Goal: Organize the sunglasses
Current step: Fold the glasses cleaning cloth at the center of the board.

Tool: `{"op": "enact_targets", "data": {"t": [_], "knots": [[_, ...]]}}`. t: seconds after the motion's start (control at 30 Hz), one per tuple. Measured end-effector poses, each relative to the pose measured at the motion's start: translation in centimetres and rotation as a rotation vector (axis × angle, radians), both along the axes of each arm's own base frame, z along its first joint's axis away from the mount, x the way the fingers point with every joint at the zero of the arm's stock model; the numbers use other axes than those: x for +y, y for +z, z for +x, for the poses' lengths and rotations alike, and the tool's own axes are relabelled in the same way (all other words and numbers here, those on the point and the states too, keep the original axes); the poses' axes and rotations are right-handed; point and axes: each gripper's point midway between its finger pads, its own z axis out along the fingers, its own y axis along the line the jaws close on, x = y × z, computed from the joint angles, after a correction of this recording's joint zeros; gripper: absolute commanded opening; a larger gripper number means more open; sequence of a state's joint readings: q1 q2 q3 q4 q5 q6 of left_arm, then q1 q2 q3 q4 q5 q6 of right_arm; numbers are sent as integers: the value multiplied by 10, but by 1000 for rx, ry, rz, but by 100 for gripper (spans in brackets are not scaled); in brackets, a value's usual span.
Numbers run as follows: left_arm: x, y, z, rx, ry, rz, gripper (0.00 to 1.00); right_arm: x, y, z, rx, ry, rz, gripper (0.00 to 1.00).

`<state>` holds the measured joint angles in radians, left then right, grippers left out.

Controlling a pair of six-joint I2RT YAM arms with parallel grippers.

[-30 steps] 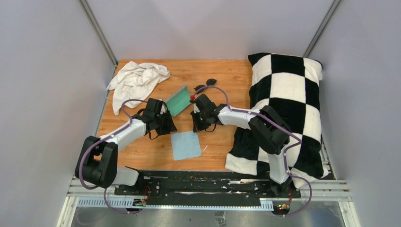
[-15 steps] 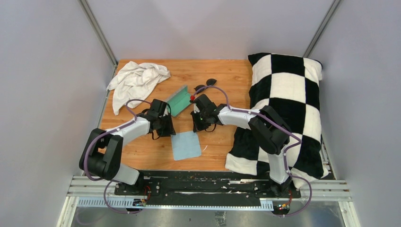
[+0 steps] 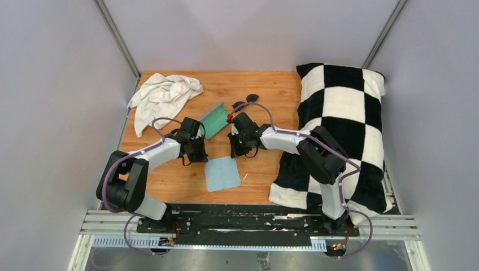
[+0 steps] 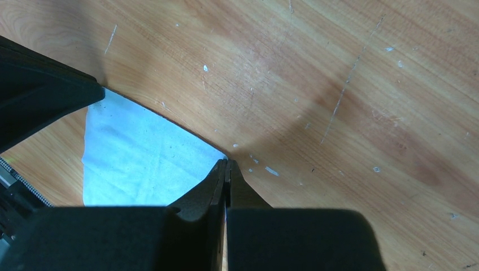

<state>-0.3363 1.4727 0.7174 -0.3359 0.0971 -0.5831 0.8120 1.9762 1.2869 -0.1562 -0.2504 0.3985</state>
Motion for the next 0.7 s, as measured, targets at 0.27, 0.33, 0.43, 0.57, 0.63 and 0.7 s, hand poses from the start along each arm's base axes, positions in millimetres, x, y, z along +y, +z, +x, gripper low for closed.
{"op": "enact_targets", "data": {"t": [0.27, 0.33, 0.43, 0.57, 0.63, 0.7], "knots": [[-1, 8, 1, -5, -13, 4, 0, -1, 0, 0, -3, 3, 0, 0], [-2, 13, -1, -14, -20, 1, 0, -2, 2, -2, -7, 5, 2, 0], [-3, 21, -3, -29, -25, -5, 0, -4, 7, -4, -18, 5, 8, 0], [-4, 33, -3, -66, -25, -27, 0, -7, 16, -8, -40, 6, 27, 0], [-5, 36, -5, -73, -29, -35, 0, -8, 20, -10, -50, 7, 35, 0], [-8, 37, -7, -72, -38, -46, 0, -10, 24, -12, -61, 10, 39, 0]]}}
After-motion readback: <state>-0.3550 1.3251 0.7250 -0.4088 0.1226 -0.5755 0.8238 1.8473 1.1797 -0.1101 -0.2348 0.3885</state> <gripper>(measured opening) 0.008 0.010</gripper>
